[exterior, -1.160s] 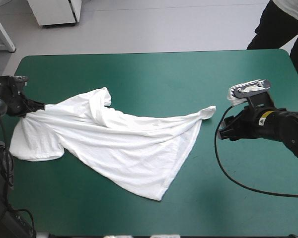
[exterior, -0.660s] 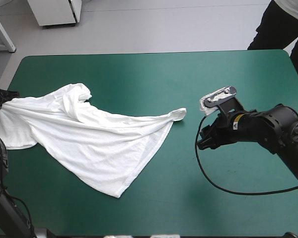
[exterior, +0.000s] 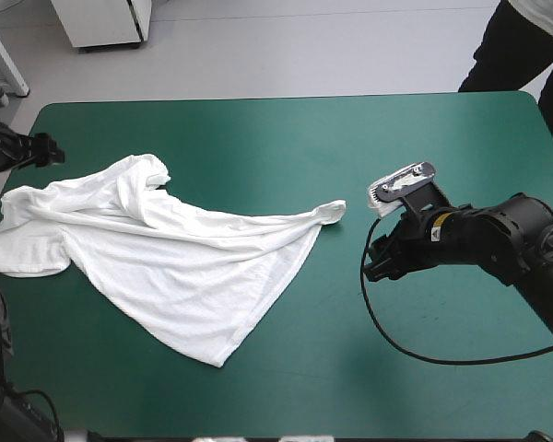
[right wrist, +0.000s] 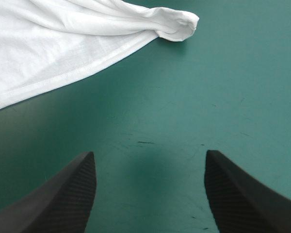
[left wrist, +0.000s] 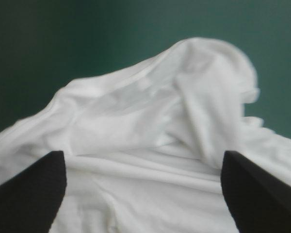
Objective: Fold the cloth
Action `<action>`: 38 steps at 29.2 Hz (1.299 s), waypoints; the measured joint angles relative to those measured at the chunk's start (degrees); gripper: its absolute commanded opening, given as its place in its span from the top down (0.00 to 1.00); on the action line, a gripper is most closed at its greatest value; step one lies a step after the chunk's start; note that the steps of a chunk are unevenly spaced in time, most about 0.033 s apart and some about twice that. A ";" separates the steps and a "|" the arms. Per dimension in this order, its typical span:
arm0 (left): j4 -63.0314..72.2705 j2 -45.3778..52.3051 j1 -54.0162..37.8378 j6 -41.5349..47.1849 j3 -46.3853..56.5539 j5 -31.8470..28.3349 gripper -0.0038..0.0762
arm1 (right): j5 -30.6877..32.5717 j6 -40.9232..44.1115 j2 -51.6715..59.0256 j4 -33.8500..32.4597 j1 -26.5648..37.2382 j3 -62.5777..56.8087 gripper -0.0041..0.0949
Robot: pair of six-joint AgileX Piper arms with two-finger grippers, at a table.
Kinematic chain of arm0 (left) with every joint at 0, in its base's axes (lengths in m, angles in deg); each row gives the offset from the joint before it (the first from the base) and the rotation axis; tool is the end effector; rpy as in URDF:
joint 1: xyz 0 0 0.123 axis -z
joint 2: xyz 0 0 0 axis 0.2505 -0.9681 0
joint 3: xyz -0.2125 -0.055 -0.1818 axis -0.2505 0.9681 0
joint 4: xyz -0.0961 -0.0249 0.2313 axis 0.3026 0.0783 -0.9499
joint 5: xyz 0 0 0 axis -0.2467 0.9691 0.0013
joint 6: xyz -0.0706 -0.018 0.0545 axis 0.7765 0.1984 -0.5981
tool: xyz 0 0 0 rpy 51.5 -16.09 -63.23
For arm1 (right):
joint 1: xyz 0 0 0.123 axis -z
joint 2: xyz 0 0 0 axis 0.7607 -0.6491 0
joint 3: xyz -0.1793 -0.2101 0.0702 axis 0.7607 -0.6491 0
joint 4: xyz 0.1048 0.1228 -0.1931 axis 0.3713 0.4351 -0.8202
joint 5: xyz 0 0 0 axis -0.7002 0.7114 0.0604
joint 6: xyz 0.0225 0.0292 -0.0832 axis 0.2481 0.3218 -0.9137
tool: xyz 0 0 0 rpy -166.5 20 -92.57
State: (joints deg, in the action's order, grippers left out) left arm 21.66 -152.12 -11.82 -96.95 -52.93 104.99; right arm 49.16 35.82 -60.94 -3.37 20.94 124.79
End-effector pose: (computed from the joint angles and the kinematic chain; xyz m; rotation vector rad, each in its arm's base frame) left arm 0.3694 0.1472 0.3739 -0.0276 2.5164 -0.1523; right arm 0.1987 0.1125 0.3872 -0.7144 2.3765 0.2340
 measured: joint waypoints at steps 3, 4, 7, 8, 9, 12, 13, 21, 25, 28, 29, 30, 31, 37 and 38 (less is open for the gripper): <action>1.10 7.82 4.51 -2.00 0.09 0.79 0.16 | 0.61 -0.40 0.00 -0.75 0.00 0.00 0.35; 1.14 10.36 6.81 -2.54 0.42 0.91 0.16 | 1.05 -0.41 0.00 -1.16 0.00 0.00 0.35; 0.31 17.36 15.36 -4.02 3.39 1.15 0.16 | 3.56 -0.45 0.00 -2.30 0.00 0.00 0.35; -0.83 20.29 19.23 -4.76 5.64 1.30 0.16 | 5.01 -0.45 0.00 -2.70 0.00 0.00 0.35; -2.53 24.14 24.55 -5.16 9.57 1.53 0.16 | 6.58 -0.45 0.00 -2.70 0.00 0.00 0.35; -7.26 30.42 33.44 -5.16 18.65 1.53 0.16 | 8.73 -0.45 0.00 -2.70 0.00 0.00 0.35; -8.57 32.40 36.23 -5.16 22.27 1.58 0.16 | 9.02 -0.45 0.00 -2.70 0.00 0.00 0.35; -14.10 41.43 53.71 -2.48 44.19 1.54 0.16 | 9.40 -0.45 0.24 -6.11 0.00 0.00 0.35; -18.70 42.33 62.61 -1.58 52.27 0.28 0.16 | 9.18 -0.45 0.24 -9.14 0.00 0.00 0.35; -21.90 42.38 68.72 -1.26 57.25 -2.15 0.16 | 9.18 -0.40 0.24 -10.75 0.00 0.00 0.35; -22.20 42.38 70.21 -1.21 58.70 -3.14 0.16 | 9.18 -0.40 0.24 -10.99 0.00 0.00 0.35; -22.50 42.38 71.20 -1.21 59.77 -4.05 0.16 | 9.18 -0.40 0.24 -11.13 0.00 0.00 0.35; -22.68 42.38 72.14 -1.21 60.97 -5.28 0.16 | 9.18 -0.40 0.24 -11.20 0.00 0.00 0.35; -22.91 41.21 73.19 -1.27 65.49 -12.47 0.16 | 8.80 -0.15 0.24 -11.74 0.00 0.00 0.35; -22.91 40.58 73.19 -1.34 65.65 -13.58 0.16 | 8.61 -0.15 0.24 -12.03 0.00 0.00 0.35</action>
State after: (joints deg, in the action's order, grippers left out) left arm -1.25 -111.54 61.37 -98.29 12.71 91.40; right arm 57.77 35.67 -60.69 -15.40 20.94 124.79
